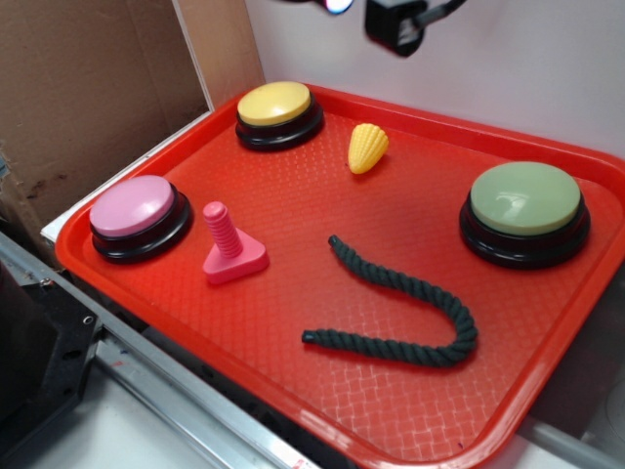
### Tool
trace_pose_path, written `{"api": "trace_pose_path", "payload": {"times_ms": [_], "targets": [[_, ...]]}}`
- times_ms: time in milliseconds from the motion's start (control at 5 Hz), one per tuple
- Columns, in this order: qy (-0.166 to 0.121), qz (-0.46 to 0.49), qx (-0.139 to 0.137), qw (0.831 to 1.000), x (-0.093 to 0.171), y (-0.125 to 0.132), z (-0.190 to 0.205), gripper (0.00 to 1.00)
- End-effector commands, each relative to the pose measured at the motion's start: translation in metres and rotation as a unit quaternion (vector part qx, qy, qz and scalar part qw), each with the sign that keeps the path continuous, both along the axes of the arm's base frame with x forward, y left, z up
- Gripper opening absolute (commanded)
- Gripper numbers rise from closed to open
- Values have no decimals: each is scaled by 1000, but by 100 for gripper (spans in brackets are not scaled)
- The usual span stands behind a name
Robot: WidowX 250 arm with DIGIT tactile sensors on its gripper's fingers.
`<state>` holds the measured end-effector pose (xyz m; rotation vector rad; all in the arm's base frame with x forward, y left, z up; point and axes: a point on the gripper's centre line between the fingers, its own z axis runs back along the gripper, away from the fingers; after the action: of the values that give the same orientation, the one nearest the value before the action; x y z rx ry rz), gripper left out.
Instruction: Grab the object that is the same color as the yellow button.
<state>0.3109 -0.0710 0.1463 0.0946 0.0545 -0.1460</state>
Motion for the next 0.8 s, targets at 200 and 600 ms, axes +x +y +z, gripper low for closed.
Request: {"api": "trace_pose_path", "payload": {"times_ms": [200,600], "targets": [[-9,34,9,999,11,42,-46,100],[-13,1,-31,999,31,33,-88,100]]}}
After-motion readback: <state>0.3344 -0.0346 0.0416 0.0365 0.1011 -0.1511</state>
